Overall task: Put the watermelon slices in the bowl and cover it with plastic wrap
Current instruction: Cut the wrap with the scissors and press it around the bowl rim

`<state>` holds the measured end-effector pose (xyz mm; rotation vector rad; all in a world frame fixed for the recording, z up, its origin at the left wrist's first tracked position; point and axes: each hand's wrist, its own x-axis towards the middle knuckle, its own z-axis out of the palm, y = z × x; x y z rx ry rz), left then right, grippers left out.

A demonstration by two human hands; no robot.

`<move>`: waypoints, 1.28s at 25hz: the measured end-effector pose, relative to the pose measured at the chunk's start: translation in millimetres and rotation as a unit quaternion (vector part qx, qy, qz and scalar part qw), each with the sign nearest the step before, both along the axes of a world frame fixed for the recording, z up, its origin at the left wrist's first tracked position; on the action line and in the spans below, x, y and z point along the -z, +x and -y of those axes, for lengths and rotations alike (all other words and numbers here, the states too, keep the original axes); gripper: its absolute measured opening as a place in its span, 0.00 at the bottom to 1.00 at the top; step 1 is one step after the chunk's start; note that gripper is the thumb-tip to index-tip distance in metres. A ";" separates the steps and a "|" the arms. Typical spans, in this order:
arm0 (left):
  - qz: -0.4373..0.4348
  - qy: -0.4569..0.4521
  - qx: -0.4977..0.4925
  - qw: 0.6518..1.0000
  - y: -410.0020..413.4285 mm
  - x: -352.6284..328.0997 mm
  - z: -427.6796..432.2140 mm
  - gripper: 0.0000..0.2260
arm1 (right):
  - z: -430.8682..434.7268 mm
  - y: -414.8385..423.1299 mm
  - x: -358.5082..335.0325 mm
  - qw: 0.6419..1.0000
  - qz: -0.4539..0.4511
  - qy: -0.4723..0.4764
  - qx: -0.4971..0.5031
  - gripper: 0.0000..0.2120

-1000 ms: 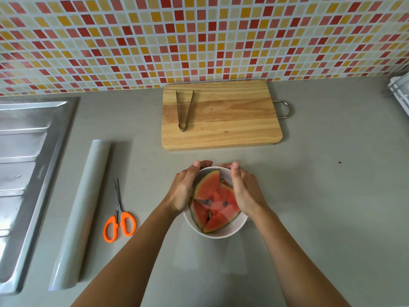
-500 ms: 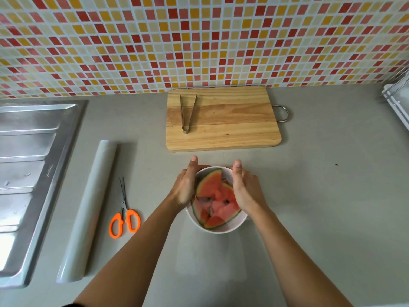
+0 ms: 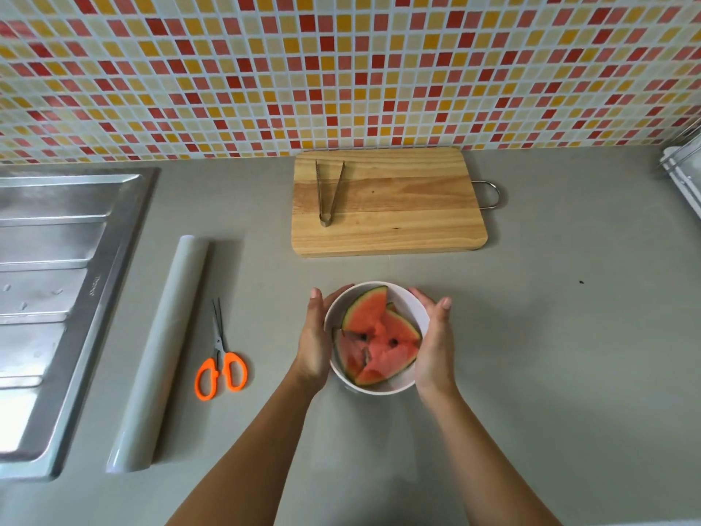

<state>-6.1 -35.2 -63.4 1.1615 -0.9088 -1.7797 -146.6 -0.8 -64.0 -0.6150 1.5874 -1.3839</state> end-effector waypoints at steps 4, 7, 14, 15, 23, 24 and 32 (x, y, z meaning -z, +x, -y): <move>0.026 0.017 0.009 0.999 0.3 0.6 3.3 0.29 | 4.4 1.7 4.5 0.998 0.053 0.018 0.032 0.29; 0.051 0.035 0.019 0.998 -1.3 -0.9 5.4 0.30 | 5.5 1.0 5.5 0.996 0.078 0.014 0.040 0.31; 0.092 0.104 -0.070 0.988 -11.9 -3.8 5.0 0.34 | 5.8 -0.4 5.2 0.991 0.119 0.030 0.054 0.35; 0.083 0.120 -0.094 0.985 -14.7 -4.7 2.0 0.35 | 5.6 -1.0 4.6 0.990 0.120 0.035 0.059 0.35; -0.150 0.185 -0.340 0.910 -17.2 5.1 -19.1 0.24 | 1.1 -4.7 -1.2 0.981 0.177 0.045 0.070 0.34; -0.126 0.168 -0.342 0.916 -15.6 6.2 -19.8 0.22 | 0.6 -3.7 -4.3 0.980 0.183 0.048 0.061 0.34; 0.130 -0.004 -0.117 0.985 26.8 -5.7 3.8 0.21 | -65.5 0.6 -32.0 0.984 -0.124 0.068 0.106 0.27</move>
